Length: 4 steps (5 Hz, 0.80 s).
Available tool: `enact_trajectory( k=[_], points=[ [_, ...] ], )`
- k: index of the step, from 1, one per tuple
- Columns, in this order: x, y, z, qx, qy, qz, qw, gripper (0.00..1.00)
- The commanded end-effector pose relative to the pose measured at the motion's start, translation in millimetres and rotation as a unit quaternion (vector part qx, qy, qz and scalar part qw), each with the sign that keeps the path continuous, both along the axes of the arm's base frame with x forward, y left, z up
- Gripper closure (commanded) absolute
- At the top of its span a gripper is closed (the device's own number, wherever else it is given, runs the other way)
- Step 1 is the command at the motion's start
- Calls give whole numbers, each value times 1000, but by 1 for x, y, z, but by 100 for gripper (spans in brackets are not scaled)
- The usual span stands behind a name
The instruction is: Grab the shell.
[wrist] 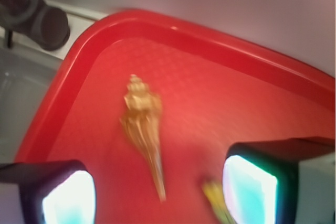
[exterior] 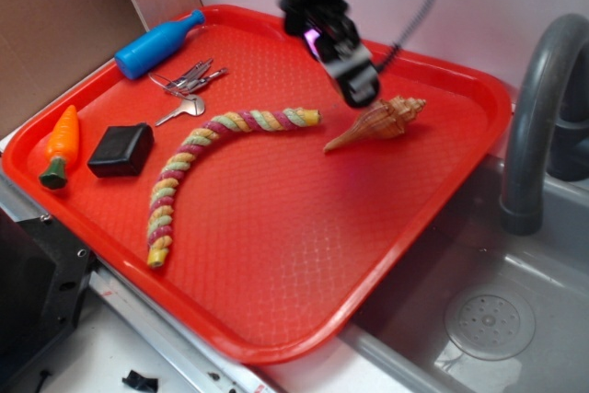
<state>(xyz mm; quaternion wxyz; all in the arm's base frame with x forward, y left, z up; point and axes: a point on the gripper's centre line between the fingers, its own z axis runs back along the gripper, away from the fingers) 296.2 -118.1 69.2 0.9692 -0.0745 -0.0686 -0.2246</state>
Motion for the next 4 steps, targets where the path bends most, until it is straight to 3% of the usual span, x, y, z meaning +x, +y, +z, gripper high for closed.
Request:
enact_trajectory(
  k=[1, 2, 3, 4],
  points=[
    [11, -27, -24, 15, 8, -63, 998, 0],
    [16, -28, -31, 49, 9, -46, 998, 0],
    [16, -30, -31, 67, 4, -45, 997, 100],
    [14, -30, -33, 80, 2, -39, 996, 100]
  ],
)
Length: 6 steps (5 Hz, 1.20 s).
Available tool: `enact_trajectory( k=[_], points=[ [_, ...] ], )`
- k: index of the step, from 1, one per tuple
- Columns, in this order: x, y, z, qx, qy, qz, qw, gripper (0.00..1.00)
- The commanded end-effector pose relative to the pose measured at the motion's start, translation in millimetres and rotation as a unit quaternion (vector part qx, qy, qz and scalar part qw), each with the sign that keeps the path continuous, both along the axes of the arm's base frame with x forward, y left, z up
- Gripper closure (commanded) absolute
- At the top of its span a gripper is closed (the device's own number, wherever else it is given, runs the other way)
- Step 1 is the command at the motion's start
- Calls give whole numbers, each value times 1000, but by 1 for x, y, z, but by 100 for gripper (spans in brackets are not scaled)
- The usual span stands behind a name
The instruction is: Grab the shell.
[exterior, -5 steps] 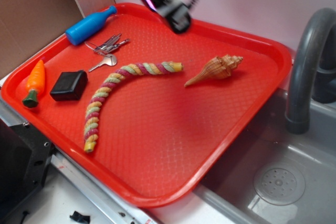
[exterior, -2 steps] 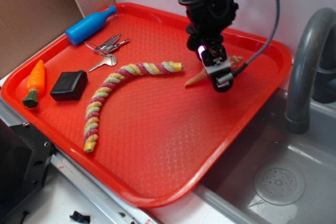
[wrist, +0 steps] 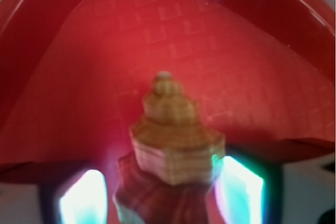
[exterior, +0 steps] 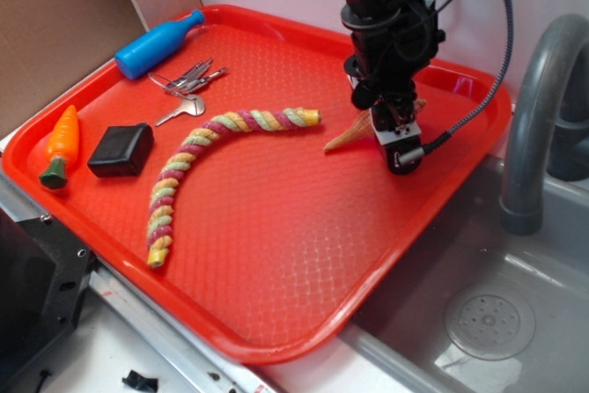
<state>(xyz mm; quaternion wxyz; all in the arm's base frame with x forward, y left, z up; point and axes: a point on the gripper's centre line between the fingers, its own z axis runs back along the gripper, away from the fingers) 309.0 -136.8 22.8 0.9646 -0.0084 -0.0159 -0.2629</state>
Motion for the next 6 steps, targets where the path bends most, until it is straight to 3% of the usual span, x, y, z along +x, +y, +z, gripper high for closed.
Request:
enact_trajectory(
  k=[1, 2, 4, 5, 6],
  points=[
    [1, -3, 25, 24, -17, 33, 999, 100],
    [-9, 23, 71, 13, 38, 124, 991, 100],
    [-73, 65, 168, -50, 9, 234, 971, 100],
    [-110, 83, 209, -57, -29, 259, 964, 100],
    [-129, 83, 209, -48, -69, 272, 959, 100]
  ],
)
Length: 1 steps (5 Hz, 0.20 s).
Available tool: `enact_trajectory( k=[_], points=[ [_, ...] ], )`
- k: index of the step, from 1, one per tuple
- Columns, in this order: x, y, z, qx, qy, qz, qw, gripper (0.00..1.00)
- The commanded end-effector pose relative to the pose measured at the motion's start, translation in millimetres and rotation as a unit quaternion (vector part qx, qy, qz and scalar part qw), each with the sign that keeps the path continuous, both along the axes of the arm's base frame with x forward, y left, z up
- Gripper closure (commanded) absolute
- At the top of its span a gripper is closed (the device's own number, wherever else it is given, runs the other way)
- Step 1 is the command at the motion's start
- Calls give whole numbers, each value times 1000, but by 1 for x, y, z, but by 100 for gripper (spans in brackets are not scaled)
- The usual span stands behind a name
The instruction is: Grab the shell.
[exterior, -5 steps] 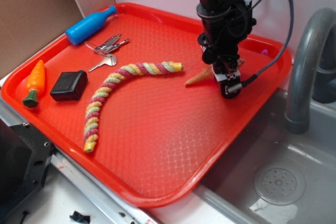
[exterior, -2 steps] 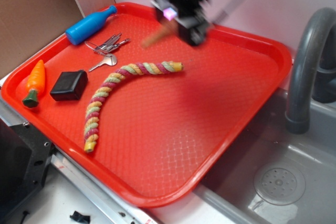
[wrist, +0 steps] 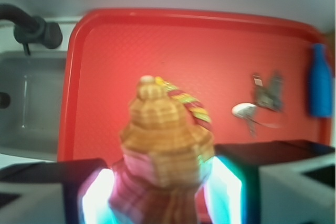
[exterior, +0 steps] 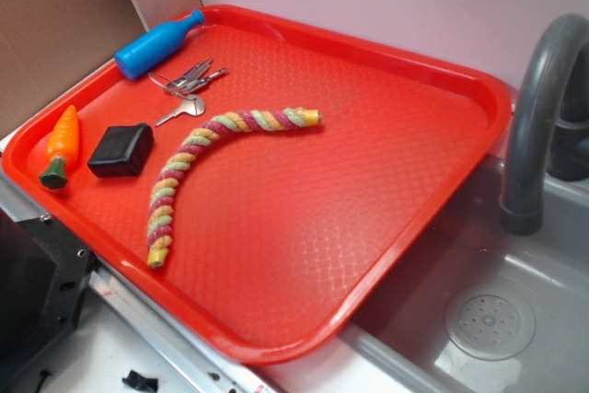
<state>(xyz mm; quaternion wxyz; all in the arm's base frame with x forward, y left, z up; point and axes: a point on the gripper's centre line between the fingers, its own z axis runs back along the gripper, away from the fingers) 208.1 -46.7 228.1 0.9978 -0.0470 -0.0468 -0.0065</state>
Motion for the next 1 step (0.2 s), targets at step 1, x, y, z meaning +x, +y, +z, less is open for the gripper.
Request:
enact_trajectory(
  k=[1],
  points=[
    [-26, -1, 2, 15, -37, 13, 999, 100]
  ],
)
